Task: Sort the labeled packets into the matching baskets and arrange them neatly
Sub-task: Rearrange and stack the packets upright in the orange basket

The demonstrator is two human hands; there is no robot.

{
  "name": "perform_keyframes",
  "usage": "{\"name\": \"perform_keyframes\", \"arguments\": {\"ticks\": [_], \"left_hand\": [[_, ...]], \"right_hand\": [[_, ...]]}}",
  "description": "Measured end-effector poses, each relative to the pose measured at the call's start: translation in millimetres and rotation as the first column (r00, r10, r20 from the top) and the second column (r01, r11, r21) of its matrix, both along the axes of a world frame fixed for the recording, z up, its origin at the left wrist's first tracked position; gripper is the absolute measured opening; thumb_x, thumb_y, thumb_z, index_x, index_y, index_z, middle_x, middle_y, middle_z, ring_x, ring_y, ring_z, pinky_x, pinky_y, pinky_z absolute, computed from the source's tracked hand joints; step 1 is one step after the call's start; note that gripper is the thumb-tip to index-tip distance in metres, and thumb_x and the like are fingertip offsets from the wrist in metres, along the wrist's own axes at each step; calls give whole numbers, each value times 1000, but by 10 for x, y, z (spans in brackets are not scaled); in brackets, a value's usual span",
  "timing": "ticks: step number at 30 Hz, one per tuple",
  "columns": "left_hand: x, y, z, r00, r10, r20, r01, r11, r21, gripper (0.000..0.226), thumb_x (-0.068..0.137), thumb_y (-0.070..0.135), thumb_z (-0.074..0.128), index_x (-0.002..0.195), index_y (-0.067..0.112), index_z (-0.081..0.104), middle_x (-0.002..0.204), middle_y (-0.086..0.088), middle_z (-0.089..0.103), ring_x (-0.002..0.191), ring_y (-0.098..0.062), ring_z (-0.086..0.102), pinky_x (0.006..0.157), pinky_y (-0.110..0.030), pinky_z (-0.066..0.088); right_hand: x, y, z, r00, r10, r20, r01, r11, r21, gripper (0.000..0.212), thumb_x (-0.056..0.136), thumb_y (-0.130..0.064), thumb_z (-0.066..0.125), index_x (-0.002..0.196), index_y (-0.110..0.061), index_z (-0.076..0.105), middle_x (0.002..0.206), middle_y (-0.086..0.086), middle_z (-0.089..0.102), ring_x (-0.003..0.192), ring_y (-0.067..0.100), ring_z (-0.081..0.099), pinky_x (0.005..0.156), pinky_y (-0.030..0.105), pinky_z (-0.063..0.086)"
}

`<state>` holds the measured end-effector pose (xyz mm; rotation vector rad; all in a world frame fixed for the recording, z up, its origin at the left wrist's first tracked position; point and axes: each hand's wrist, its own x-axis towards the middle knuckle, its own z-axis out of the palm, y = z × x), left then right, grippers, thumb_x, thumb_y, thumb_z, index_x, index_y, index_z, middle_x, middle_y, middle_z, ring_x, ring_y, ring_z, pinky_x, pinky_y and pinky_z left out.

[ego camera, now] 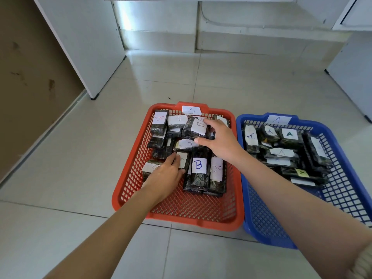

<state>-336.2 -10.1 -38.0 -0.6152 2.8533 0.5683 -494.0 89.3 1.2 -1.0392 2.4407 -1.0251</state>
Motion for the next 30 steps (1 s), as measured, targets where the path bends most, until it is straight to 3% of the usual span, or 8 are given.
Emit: {"name": "perform_keyframes", "arguments": {"ticks": [7, 10, 12, 14, 17, 21, 24, 30], "left_hand": [[-37, -102, -34, 998, 44, -53, -46, 998, -41, 58, 91, 37, 57, 142, 18, 39, 152, -1, 30, 138, -21, 28, 111, -39, 28], [-41, -166, -33, 996, 62, -59, -68, 991, -113, 59, 85, 41, 63, 139, 28, 43, 149, 9, 35, 136, -17, 27, 109, -41, 24], [-67, -145, -42, 996, 60, -71, -69, 988, -137, 59, 85, 42, 62, 139, 29, 43, 148, 9, 35, 135, -18, 29, 109, -41, 25], [-88, -120, -60, 996, 58, -70, -67, 987, -144, 58, 85, 43, 61, 139, 29, 43, 148, 8, 36, 134, -18, 30, 109, -42, 26], [-90, -162, -85, 981, 130, -143, -133, 991, -10, 56, 83, 47, 62, 134, 26, 51, 143, 8, 43, 131, -18, 35, 109, -42, 30], [-148, -229, -2, 854, 372, -364, -290, 921, 262, 35, 92, 24, 57, 125, 12, 58, 126, -6, 60, 114, -19, 55, 99, -33, 44], [-284, -242, 70, 875, 412, -255, -353, 902, 248, 35, 96, 15, 49, 130, 9, 53, 124, -11, 61, 108, -25, 59, 89, -30, 47], [-515, -303, 82, 890, 441, -114, -410, 885, 218, 38, 96, 10, 40, 133, 5, 49, 128, -18, 56, 111, -34, 55, 91, -38, 47]], "right_hand": [[21, 5, -33, 999, -50, 20, 51, 997, -55, 71, 83, -33, 70, 143, -17, 37, 138, 2, 43, 126, 18, 42, 104, 31, 36], [115, -2, -37, 970, -93, 225, 140, 969, -203, 69, 83, -28, 71, 143, -16, 38, 133, 3, 43, 114, 16, 52, 76, 28, 57], [224, -13, -61, 939, -78, 336, 162, 959, -232, 70, 84, -26, 69, 144, -15, 35, 132, 4, 41, 110, 16, 54, 60, 26, 59], [298, -16, -129, 972, -83, 220, 116, 983, -142, 71, 86, -28, 67, 146, -16, 32, 134, 3, 38, 117, 19, 50, 77, 33, 58], [329, 22, -171, 991, -101, -91, 101, 995, -6, 71, 88, -30, 64, 148, -17, 26, 139, 3, 33, 130, 19, 36, 107, 30, 35], [316, 86, -179, 984, -54, -172, 68, 995, 74, 72, 89, -26, 63, 148, -14, 23, 143, 4, 30, 133, 21, 31, 110, 31, 30], [326, 132, -225, 984, -32, -177, 51, 993, 105, 71, 90, -24, 63, 148, -12, 24, 143, 3, 29, 134, 21, 31, 110, 32, 32], [336, 161, -252, 981, -35, -193, 54, 994, 92, 71, 89, -23, 63, 147, -12, 25, 143, 3, 29, 134, 21, 31, 110, 33, 33]]}}
